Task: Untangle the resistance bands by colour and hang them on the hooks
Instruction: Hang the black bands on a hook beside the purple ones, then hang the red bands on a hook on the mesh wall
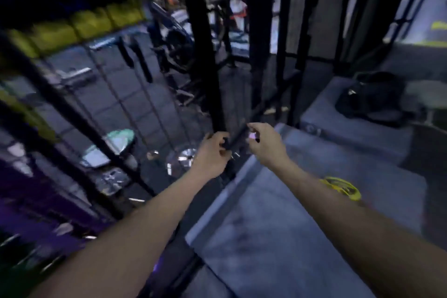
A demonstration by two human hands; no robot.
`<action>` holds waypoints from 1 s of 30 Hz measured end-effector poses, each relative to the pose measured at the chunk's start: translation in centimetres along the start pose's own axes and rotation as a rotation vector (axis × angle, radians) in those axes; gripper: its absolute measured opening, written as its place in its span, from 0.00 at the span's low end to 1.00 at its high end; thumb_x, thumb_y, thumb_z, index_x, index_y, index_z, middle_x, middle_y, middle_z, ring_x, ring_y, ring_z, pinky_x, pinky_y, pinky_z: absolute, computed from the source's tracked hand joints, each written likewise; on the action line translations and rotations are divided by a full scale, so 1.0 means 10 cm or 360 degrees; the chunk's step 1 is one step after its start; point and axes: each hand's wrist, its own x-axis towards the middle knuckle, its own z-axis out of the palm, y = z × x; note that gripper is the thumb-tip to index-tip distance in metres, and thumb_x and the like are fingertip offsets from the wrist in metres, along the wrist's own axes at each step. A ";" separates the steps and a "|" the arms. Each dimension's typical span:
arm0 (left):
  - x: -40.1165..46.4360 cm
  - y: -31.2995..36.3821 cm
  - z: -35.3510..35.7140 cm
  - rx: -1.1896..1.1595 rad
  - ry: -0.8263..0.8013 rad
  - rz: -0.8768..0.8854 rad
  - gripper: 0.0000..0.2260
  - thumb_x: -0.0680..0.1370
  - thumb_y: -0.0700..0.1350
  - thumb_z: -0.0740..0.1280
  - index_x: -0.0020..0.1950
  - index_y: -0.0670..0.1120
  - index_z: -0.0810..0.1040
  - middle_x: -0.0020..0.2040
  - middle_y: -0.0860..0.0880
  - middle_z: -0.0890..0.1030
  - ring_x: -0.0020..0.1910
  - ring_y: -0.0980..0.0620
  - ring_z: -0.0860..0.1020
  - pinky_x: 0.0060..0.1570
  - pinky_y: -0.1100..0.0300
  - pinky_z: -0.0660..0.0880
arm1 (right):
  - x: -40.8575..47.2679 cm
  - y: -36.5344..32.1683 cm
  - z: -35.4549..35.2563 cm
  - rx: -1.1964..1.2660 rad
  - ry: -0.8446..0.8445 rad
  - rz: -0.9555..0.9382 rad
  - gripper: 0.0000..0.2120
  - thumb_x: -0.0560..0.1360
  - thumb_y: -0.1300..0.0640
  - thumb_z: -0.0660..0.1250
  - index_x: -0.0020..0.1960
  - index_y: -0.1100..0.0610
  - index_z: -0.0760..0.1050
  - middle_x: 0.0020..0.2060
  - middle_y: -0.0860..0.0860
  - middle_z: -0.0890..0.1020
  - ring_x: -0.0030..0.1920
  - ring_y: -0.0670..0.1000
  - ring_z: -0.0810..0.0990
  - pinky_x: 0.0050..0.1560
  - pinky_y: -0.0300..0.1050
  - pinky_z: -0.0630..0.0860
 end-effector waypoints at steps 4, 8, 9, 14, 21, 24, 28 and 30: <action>-0.03 0.16 1.00 -0.0061 -0.0297 0.0002 0.19 0.73 0.35 0.64 0.64 0.42 0.72 0.57 0.41 0.75 0.45 0.47 0.77 0.48 0.62 0.72 | -0.29 1.00 -0.17 -0.0098 -0.0026 0.0333 0.18 0.73 0.63 0.64 0.63 0.61 0.74 0.59 0.60 0.78 0.59 0.59 0.76 0.62 0.50 0.70; -0.16 0.26 1.98 -0.0070 -0.0555 -0.0011 0.19 0.75 0.34 0.63 0.66 0.40 0.69 0.59 0.42 0.71 0.47 0.48 0.75 0.50 0.64 0.69 | -0.69 1.94 -0.29 -0.0095 -0.0050 0.0626 0.20 0.72 0.64 0.65 0.64 0.63 0.73 0.60 0.59 0.78 0.61 0.57 0.76 0.60 0.43 0.68; -0.19 0.27 2.22 -0.0072 -0.0604 -0.0010 0.20 0.75 0.35 0.63 0.67 0.40 0.68 0.61 0.41 0.71 0.50 0.46 0.76 0.51 0.64 0.69 | -0.77 2.18 -0.31 -0.0084 -0.0045 0.0718 0.20 0.72 0.64 0.65 0.63 0.63 0.73 0.60 0.58 0.78 0.60 0.57 0.76 0.59 0.43 0.69; -0.31 0.17 3.43 -0.0041 -0.0807 -0.0019 0.20 0.75 0.35 0.64 0.67 0.40 0.69 0.61 0.39 0.71 0.53 0.44 0.77 0.57 0.58 0.71 | -1.22 3.42 -0.29 -0.0159 -0.0020 0.0979 0.15 0.70 0.63 0.65 0.56 0.62 0.77 0.52 0.60 0.80 0.55 0.58 0.78 0.54 0.47 0.73; -0.49 -0.23 4.94 0.0040 -0.1046 -0.0016 0.20 0.76 0.38 0.64 0.67 0.43 0.69 0.61 0.43 0.72 0.56 0.47 0.77 0.61 0.59 0.71 | -1.81 4.91 -0.02 -0.0246 0.0050 0.1317 0.12 0.73 0.62 0.65 0.56 0.64 0.76 0.55 0.61 0.80 0.58 0.62 0.77 0.59 0.53 0.73; -0.52 -0.40 5.38 0.0081 -0.1105 -0.0001 0.20 0.76 0.37 0.64 0.68 0.43 0.69 0.63 0.43 0.71 0.56 0.48 0.77 0.59 0.62 0.69 | -1.94 5.36 0.14 -0.0272 0.0029 0.1387 0.15 0.74 0.61 0.65 0.59 0.62 0.75 0.59 0.59 0.78 0.60 0.60 0.76 0.60 0.50 0.74; -0.50 -0.53 5.75 0.0104 -0.1120 0.0032 0.19 0.75 0.36 0.64 0.67 0.41 0.70 0.63 0.42 0.70 0.55 0.46 0.76 0.61 0.58 0.69 | -2.04 5.72 0.36 -0.0346 -0.0028 0.1335 0.15 0.72 0.64 0.64 0.58 0.60 0.77 0.56 0.58 0.77 0.59 0.60 0.75 0.56 0.48 0.75; -0.52 -0.58 5.85 0.0108 -0.1127 0.0049 0.19 0.75 0.35 0.65 0.66 0.41 0.71 0.62 0.41 0.71 0.54 0.45 0.77 0.61 0.57 0.70 | -2.10 5.77 0.43 -0.0421 -0.0044 0.1314 0.18 0.71 0.66 0.64 0.61 0.58 0.75 0.58 0.57 0.75 0.61 0.59 0.72 0.61 0.49 0.73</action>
